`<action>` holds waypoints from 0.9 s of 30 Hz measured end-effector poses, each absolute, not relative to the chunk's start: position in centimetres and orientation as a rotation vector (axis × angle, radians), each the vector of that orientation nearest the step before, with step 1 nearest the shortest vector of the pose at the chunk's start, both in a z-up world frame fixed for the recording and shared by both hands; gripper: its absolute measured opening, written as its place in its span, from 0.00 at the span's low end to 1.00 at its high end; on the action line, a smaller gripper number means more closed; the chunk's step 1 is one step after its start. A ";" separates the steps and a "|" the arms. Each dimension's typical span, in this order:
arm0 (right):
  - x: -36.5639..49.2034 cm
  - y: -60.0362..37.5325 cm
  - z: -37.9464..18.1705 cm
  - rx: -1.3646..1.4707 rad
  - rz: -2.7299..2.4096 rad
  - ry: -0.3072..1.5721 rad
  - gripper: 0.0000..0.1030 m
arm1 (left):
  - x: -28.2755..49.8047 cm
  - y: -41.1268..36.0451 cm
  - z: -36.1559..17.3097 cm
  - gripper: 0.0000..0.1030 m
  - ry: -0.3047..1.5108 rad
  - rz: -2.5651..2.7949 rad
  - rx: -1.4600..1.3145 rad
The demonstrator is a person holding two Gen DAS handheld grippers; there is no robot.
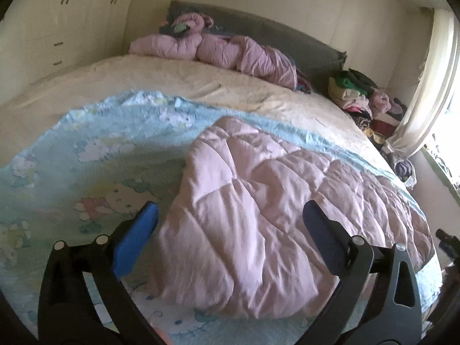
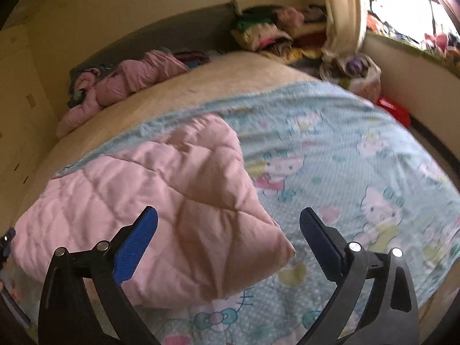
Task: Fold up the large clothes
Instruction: 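Pull both open grippers back from the rolled jacket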
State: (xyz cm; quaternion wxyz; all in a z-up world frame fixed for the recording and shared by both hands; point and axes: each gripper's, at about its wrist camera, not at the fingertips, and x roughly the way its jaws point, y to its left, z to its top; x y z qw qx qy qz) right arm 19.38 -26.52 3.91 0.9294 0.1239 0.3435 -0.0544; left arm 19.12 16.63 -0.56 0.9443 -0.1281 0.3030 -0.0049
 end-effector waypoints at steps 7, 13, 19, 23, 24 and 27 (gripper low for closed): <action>16.1 -23.7 7.7 0.182 -0.013 0.609 0.96 | 13.8 15.6 2.1 0.91 0.563 0.005 -0.183; 13.4 -21.6 9.1 0.191 0.070 0.572 0.96 | 8.5 13.9 3.4 0.91 0.512 0.001 -0.128; 10.1 -19.1 9.3 0.162 0.130 0.550 0.96 | 4.5 11.9 3.1 0.91 0.507 -0.032 -0.129; 7.6 -17.4 8.9 0.122 0.150 0.537 0.96 | 2.5 10.3 2.9 0.91 0.511 -0.039 -0.118; 7.2 -17.2 8.8 0.115 0.152 0.536 0.96 | 2.3 10.1 2.8 0.91 0.516 -0.042 -0.118; 5.5 -16.1 7.8 0.092 0.157 0.556 0.96 | 1.4 9.5 2.4 0.91 0.528 -0.044 -0.128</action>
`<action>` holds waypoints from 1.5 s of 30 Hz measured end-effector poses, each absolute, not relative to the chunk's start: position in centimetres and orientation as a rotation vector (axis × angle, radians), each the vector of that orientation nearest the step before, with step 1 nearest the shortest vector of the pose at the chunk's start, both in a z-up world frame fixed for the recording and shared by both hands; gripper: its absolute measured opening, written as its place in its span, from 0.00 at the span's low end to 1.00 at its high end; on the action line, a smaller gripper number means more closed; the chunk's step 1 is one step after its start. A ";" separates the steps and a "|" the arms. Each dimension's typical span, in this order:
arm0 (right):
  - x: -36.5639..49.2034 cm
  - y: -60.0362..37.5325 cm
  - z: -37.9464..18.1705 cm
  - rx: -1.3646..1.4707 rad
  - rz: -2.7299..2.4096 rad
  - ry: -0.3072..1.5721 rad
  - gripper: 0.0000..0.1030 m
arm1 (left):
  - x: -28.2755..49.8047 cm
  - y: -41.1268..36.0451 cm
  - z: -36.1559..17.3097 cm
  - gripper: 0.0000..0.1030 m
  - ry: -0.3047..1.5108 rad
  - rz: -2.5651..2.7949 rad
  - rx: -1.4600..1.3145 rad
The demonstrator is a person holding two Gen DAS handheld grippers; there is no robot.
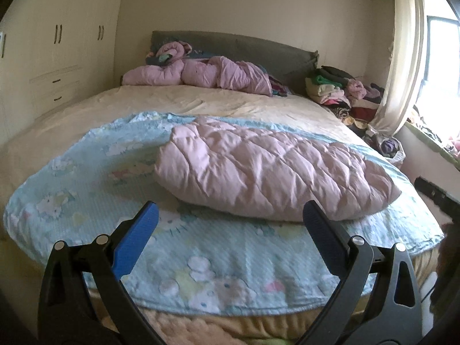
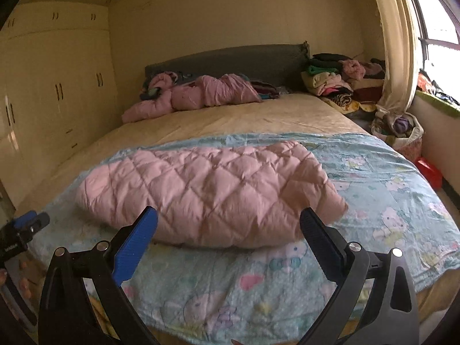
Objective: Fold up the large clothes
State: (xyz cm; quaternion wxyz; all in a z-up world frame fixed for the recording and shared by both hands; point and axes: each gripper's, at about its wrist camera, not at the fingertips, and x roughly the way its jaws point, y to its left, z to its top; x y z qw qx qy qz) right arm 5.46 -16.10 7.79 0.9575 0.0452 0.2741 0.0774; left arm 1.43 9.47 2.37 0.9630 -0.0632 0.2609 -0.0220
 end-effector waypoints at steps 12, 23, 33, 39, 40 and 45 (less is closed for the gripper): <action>4.0 -13.8 4.5 0.048 0.198 0.656 0.96 | 0.3 7.7 0.9 0.91 0.566 -0.042 -0.105; 3.6 -14.5 4.6 0.074 0.198 0.655 0.96 | 0.2 7.2 0.9 0.91 0.571 -0.039 -0.096; 3.5 -14.7 4.7 0.075 0.197 0.649 0.96 | 0.2 7.3 1.0 0.91 0.573 -0.032 -0.098; 3.5 -14.7 4.7 0.075 0.196 0.649 0.96 | 0.2 7.2 1.0 0.91 0.572 -0.030 -0.093; 3.4 -14.7 4.7 0.074 0.197 0.648 0.96 | 0.2 7.3 1.0 0.91 0.572 -0.031 -0.093; 3.4 -14.7 4.7 0.076 0.197 0.648 0.96 | 0.1 7.2 1.0 0.91 0.572 -0.030 -0.094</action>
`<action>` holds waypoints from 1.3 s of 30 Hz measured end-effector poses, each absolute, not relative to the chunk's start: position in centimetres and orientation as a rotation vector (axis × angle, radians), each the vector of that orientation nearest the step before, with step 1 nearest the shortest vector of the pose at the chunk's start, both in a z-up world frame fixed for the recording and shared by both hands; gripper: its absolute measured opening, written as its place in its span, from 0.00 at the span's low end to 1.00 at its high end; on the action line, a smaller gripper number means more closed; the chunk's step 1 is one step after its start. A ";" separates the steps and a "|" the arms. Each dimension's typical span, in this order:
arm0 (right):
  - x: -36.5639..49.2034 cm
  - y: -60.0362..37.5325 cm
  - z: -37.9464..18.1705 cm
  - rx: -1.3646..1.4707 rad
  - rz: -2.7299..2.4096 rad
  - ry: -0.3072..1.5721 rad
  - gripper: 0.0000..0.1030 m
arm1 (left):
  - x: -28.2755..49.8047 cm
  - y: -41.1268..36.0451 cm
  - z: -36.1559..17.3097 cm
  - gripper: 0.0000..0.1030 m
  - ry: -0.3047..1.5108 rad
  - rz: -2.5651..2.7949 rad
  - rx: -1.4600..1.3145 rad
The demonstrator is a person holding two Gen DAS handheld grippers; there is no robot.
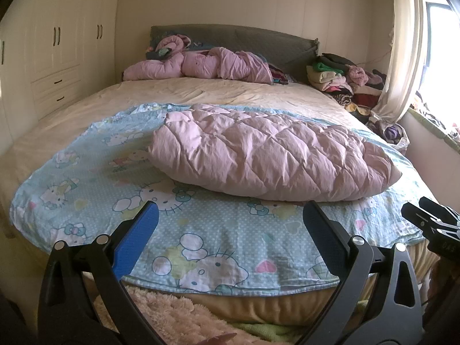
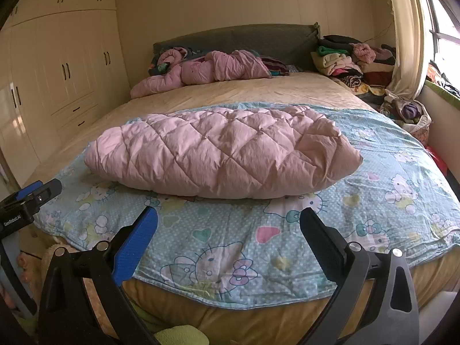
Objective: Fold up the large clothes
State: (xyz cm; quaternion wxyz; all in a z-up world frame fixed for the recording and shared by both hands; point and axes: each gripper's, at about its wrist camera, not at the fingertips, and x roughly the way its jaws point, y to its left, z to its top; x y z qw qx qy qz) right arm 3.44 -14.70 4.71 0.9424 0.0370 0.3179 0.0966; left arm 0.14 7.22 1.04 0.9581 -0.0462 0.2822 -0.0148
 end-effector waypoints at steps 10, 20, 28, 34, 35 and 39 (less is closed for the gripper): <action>3.3 -14.6 4.8 0.074 0.199 0.651 0.96 | 0.1 7.3 1.0 0.91 0.573 -0.028 -0.092; 3.3 -14.6 4.8 0.075 0.199 0.651 0.96 | 0.1 7.6 1.1 0.91 0.573 -0.026 -0.091; 3.3 -14.5 4.8 0.074 0.200 0.650 0.96 | 0.0 7.7 1.0 0.91 0.574 -0.023 -0.088; 3.2 -14.5 4.9 0.076 0.199 0.653 0.96 | 0.0 7.8 1.0 0.91 0.577 -0.022 -0.087; 3.2 -14.5 4.9 0.074 0.199 0.653 0.96 | -0.1 8.0 1.0 0.91 0.578 -0.022 -0.086; 3.3 -14.4 4.8 0.074 0.200 0.653 0.96 | 0.0 7.9 1.0 0.91 0.577 -0.020 -0.086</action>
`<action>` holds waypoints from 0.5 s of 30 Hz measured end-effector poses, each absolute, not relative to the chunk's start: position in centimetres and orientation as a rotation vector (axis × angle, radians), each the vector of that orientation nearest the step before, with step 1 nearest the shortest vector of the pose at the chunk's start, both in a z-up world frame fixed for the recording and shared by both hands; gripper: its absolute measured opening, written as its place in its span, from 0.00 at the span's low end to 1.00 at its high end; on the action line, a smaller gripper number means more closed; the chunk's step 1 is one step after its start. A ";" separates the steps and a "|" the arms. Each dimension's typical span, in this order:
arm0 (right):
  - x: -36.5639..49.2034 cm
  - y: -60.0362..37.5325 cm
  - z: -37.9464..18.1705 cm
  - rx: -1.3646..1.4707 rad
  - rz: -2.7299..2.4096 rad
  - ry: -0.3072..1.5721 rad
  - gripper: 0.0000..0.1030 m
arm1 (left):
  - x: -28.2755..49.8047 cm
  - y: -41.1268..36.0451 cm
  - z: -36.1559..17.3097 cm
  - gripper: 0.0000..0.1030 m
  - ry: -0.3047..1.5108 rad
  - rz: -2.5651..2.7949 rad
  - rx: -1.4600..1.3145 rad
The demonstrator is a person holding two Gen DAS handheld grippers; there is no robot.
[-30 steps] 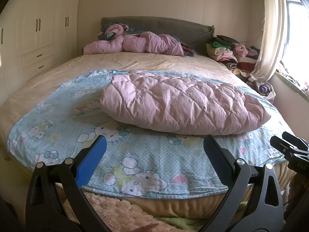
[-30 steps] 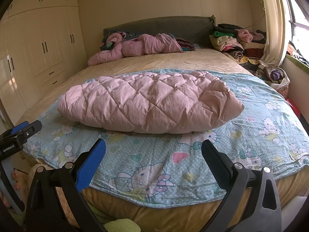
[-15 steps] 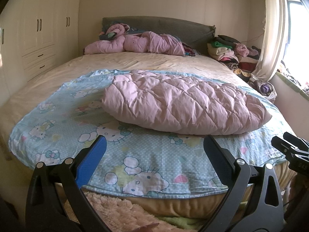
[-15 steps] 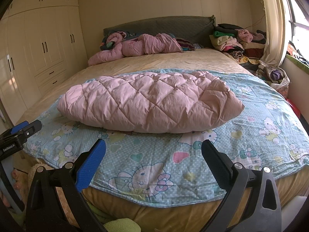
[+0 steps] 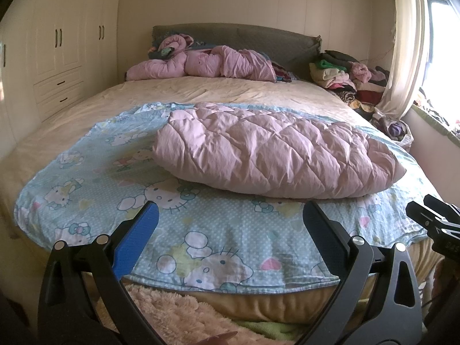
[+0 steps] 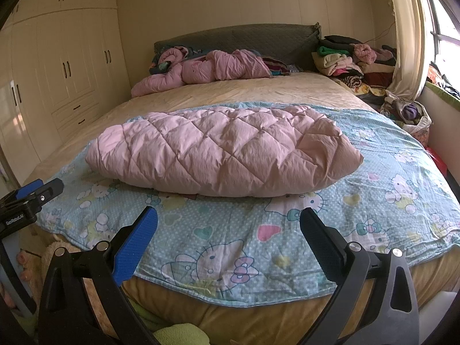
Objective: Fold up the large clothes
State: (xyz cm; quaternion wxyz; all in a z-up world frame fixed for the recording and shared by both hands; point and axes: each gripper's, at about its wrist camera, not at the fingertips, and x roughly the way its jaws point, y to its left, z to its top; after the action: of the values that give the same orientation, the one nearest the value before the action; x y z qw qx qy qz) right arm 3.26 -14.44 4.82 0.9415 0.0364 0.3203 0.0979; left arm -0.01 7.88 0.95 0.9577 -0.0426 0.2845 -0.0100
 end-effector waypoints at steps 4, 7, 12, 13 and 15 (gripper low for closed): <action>3.2 -14.3 4.9 0.072 0.198 0.655 0.96 | 0.0 7.9 0.9 0.91 0.576 -0.021 -0.087; 3.0 -14.3 4.8 0.067 0.195 0.659 0.96 | 0.1 7.6 0.9 0.91 0.577 -0.028 -0.088; 2.7 -14.4 4.6 0.061 0.187 0.667 0.96 | 0.0 8.1 0.7 0.91 0.580 -0.030 -0.085; 2.7 -14.5 4.6 0.061 0.184 0.669 0.96 | 0.0 8.3 0.6 0.91 0.582 -0.029 -0.085; 2.8 -14.6 4.5 0.062 0.179 0.672 0.96 | -0.1 8.7 0.5 0.91 0.586 -0.027 -0.083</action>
State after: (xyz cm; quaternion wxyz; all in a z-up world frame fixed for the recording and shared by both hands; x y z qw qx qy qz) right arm 2.77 -14.61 4.50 0.9397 0.0302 0.3292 0.0877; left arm -0.10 8.68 0.54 0.9565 -0.0410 0.2886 -0.0131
